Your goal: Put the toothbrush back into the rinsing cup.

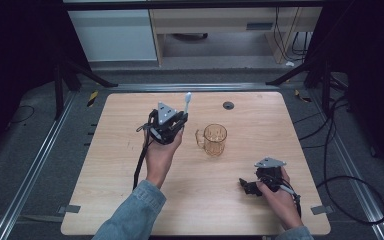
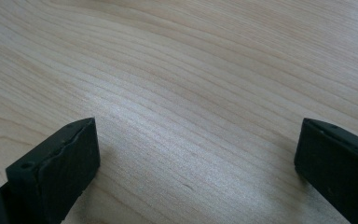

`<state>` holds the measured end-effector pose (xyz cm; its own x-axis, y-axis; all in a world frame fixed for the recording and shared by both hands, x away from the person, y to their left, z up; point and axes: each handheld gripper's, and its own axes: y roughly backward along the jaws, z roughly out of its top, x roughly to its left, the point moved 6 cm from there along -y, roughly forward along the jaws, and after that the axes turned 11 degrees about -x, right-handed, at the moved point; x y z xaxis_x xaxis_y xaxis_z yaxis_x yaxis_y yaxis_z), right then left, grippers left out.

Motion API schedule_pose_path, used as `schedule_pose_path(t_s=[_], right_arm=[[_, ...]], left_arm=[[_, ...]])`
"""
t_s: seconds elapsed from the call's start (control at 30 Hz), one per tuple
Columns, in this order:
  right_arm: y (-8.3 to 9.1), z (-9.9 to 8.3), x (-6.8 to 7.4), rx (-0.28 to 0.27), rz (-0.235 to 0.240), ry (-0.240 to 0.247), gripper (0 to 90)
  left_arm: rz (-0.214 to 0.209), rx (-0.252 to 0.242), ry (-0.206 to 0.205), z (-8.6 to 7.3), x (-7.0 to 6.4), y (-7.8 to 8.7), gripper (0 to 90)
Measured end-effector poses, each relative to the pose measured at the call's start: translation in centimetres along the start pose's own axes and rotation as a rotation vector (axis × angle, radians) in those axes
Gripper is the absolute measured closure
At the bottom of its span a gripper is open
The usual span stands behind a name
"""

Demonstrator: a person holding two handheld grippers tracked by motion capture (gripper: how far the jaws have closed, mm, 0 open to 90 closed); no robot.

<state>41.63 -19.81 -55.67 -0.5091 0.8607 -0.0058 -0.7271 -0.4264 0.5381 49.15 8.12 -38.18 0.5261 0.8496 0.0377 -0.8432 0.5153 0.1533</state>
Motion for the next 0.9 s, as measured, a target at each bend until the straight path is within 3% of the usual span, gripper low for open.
schedule_pose_path(t_s=[0.43, 0.9], right_arm=[[0.0, 0.0, 0.0, 0.000, -0.001, -0.001, 0.4], [0.0, 0.0, 0.0, 0.001, -0.001, -0.001, 0.4]], left_arm=[[0.034, -0.100, 0.022, 0.6, -0.3, -0.6, 78.8], [0.033, -0.159, 0.020, 1.0, -0.9, -0.9, 78.8]])
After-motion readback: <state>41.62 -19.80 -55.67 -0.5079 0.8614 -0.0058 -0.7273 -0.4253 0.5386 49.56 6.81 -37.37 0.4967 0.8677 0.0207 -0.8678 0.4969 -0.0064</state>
